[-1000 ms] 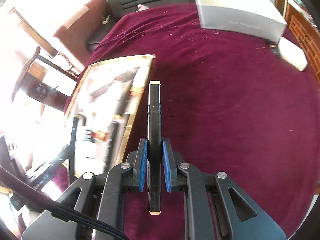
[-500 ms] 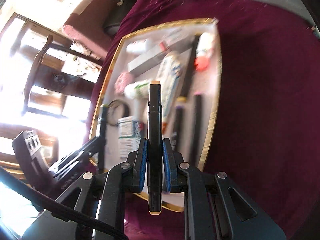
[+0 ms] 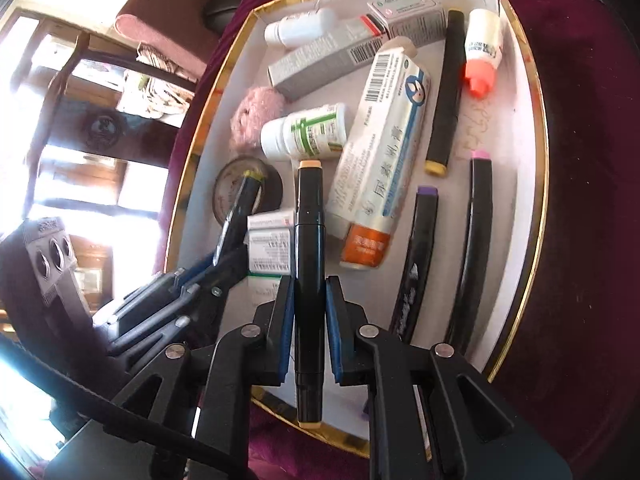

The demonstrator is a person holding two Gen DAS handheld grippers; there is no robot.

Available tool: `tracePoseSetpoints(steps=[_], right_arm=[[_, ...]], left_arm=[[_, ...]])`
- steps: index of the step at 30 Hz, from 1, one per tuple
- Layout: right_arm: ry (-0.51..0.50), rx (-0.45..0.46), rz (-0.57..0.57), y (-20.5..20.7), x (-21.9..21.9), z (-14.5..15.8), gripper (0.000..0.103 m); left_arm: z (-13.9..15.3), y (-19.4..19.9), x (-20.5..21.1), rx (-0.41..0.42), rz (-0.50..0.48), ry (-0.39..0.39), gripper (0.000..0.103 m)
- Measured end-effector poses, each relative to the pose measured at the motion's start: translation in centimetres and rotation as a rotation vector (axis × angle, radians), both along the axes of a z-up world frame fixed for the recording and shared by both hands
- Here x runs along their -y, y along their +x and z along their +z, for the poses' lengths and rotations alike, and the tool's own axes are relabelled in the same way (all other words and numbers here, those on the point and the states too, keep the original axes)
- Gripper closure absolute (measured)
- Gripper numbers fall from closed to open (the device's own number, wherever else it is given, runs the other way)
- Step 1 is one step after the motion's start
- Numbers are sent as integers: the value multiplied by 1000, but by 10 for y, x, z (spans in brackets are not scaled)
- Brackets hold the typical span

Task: Organize objects
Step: 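Lower both markers into the white tray and open both tools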

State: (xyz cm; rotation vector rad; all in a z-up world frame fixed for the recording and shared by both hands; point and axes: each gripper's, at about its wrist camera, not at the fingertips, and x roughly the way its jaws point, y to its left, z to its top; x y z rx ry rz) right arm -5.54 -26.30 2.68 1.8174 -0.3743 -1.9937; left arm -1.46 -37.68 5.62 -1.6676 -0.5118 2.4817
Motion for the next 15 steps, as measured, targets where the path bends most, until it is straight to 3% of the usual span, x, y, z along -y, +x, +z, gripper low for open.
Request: tracePoseSetpoints(steps=[3,8,15], right_arm=[[113,-36,1,-4,2,3,90],[118,11,-37,-7,-5,-7,90],[130,1,-17,-6,-6,-5,90]], left_arm=[[-7,-3,1,19,7,9,92],[-7,-12,2,8,10,24,92],[-5,-17,3,-8,11,22,92]])
